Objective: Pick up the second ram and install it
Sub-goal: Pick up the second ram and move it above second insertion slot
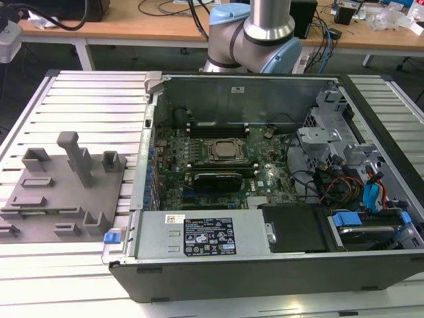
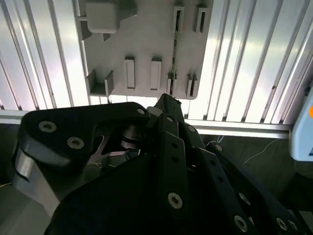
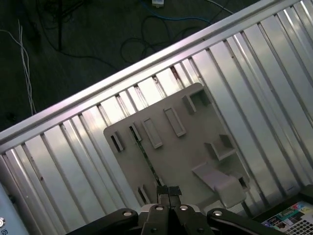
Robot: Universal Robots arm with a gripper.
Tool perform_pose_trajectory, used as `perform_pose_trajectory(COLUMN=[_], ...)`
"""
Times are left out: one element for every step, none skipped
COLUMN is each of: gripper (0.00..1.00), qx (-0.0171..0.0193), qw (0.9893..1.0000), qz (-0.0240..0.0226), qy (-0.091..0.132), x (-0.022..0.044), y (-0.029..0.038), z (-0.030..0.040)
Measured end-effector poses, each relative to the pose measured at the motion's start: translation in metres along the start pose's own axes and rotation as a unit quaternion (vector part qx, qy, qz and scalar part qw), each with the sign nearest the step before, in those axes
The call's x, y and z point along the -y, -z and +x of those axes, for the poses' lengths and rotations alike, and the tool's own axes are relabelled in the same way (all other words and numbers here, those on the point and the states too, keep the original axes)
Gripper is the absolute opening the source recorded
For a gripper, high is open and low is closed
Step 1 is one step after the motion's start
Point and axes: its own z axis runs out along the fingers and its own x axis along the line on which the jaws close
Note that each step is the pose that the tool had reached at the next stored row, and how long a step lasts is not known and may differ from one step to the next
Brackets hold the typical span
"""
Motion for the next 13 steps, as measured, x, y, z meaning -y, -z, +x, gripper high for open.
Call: perform_pose_trajectory(gripper=[0.11,0.11,0.11,0.11,0.11,0.11,0.11,0.11,0.11,0.11,0.11,0.11,0.11], qx=[-0.0003,-0.0007,-0.0011,-0.0017,-0.002,-0.0023,-0.0025,-0.0026,-0.0028,-0.0029,-0.0032,-0.0033,-0.0036], qw=[1.0,0.9999,0.9997,0.9993,0.999,0.9987,0.9985,0.9983,0.998,0.9978,0.9975,0.9973,0.9967], qz=[-0.0001,-0.0003,-0.0006,-0.0009,-0.001,-0.0012,-0.0013,-0.0013,-0.0015,-0.0016,-0.0017,-0.0017,-0.0019], qy=[0.007,0.015,0.025,0.036,0.044,0.051,0.054,0.058,0.063,0.066,0.07,0.074,0.081], x=[0.0,0.0,0.0,0.0,0.0,0.0,0.0,0.0,0.0,0.0,0.0,0.0,0.0], y=[0.0,0.0,0.0,0.0,0.0,0.0,0.0,0.0,0.0,0.0,0.0,0.0,0.0], z=[0.0,0.0,0.0,0.0,0.0,0.0,0.0,0.0,0.0,0.0,0.0,0.0,0.0])
